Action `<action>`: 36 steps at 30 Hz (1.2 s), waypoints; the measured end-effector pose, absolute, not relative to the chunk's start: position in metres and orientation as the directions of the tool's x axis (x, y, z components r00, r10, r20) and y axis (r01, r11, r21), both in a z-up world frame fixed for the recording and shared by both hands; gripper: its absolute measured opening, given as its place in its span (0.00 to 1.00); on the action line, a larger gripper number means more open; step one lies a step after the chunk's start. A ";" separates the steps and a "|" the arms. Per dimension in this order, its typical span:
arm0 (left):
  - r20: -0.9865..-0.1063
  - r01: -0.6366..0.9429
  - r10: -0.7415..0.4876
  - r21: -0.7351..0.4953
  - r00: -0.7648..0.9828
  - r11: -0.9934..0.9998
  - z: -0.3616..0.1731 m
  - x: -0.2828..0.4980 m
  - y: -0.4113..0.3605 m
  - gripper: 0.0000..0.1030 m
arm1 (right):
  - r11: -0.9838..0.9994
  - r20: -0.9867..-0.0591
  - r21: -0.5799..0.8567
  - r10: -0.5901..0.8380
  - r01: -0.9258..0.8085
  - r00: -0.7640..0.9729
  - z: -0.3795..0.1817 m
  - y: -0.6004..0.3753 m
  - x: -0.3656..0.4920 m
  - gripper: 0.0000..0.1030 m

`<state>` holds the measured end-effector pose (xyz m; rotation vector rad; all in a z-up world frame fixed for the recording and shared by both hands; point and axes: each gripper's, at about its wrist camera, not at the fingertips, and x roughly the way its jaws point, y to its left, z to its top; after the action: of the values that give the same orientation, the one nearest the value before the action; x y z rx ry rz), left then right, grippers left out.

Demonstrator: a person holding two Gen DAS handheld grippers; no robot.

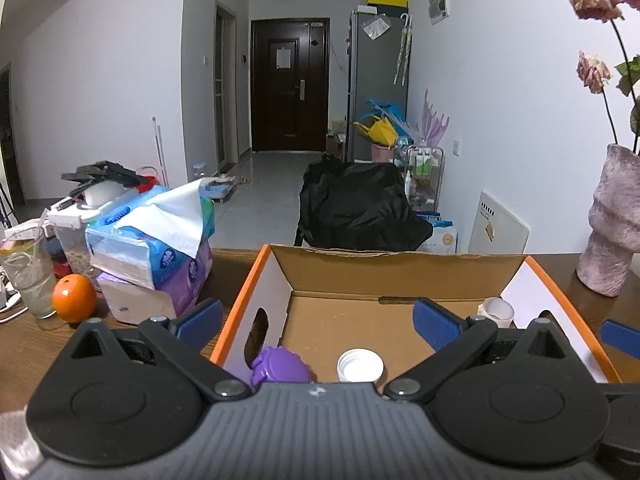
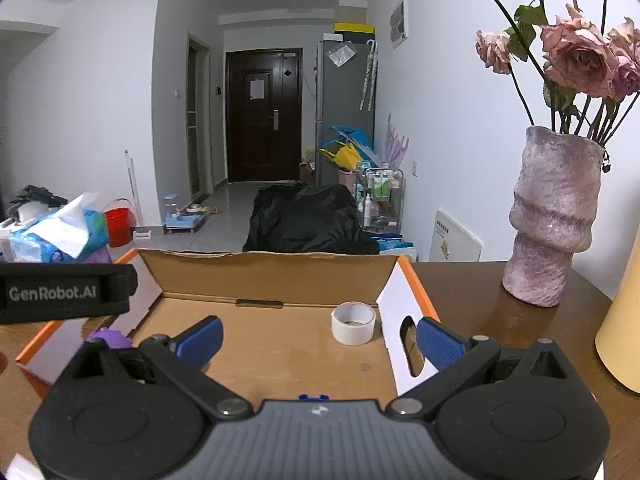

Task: Organize rigid objects
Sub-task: 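Withdraw both grippers from the box back over the table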

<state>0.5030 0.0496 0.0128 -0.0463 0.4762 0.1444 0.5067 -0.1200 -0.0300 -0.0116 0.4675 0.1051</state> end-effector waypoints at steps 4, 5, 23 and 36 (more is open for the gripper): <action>-0.448 -0.148 0.125 -0.017 0.885 0.989 0.018 0.492 0.050 1.00 | 0.992 -0.437 0.008 0.118 -0.128 0.891 -0.026 -0.118 0.495 1.00; -0.444 -0.147 0.123 -0.020 0.887 0.989 0.020 0.488 0.051 1.00 | 0.991 -0.434 0.003 0.119 -0.131 0.893 -0.025 -0.117 0.491 1.00; -0.403 -0.144 0.126 -0.015 0.907 0.989 0.040 0.414 0.057 1.00 | 0.974 -0.378 -0.022 0.200 -0.224 0.904 -0.009 -0.117 0.423 1.00; -0.395 -0.170 0.157 0.001 0.905 0.985 0.038 0.362 0.069 1.00 | 0.963 -0.379 -0.048 0.228 -0.265 0.897 -0.008 -0.113 0.375 1.00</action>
<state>0.3616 0.0690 0.0384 -0.0341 0.4052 0.1687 0.3747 -0.1134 -0.0081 -0.0989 0.3801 0.2553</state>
